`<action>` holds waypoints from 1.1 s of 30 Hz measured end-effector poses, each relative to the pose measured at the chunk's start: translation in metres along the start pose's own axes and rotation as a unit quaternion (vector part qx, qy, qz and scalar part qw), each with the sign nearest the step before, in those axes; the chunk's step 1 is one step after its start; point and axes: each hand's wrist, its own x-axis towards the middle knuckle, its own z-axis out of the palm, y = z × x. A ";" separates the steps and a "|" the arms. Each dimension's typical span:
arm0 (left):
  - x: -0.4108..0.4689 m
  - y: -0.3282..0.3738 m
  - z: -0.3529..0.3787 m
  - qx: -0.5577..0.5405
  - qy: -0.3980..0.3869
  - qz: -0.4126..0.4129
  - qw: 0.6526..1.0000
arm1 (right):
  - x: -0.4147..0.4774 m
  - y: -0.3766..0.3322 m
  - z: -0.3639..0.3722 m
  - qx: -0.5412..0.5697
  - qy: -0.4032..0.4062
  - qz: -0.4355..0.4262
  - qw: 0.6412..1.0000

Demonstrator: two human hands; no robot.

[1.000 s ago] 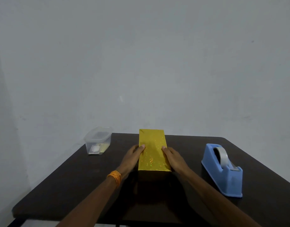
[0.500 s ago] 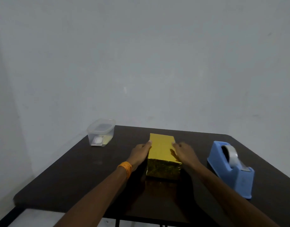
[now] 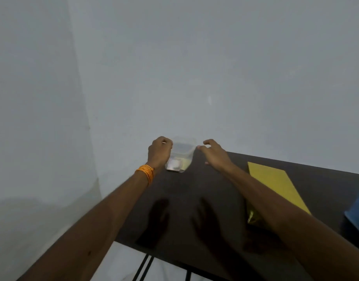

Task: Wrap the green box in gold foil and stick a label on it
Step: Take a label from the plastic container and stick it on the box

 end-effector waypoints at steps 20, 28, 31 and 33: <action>0.037 -0.047 -0.003 -0.057 -0.028 -0.066 0.996 | 0.037 0.005 0.058 0.033 0.029 -0.007 0.999; -0.046 -0.024 -0.031 -0.051 0.004 -0.042 0.998 | -0.047 -0.013 0.039 0.026 0.028 -0.045 0.998; -0.081 -0.029 -0.036 -0.054 0.007 -0.070 0.996 | -0.081 -0.002 0.042 0.018 0.026 -0.033 0.999; -0.100 -0.030 -0.039 -0.049 0.006 -0.078 0.996 | -0.097 0.002 0.042 0.014 0.021 -0.028 0.999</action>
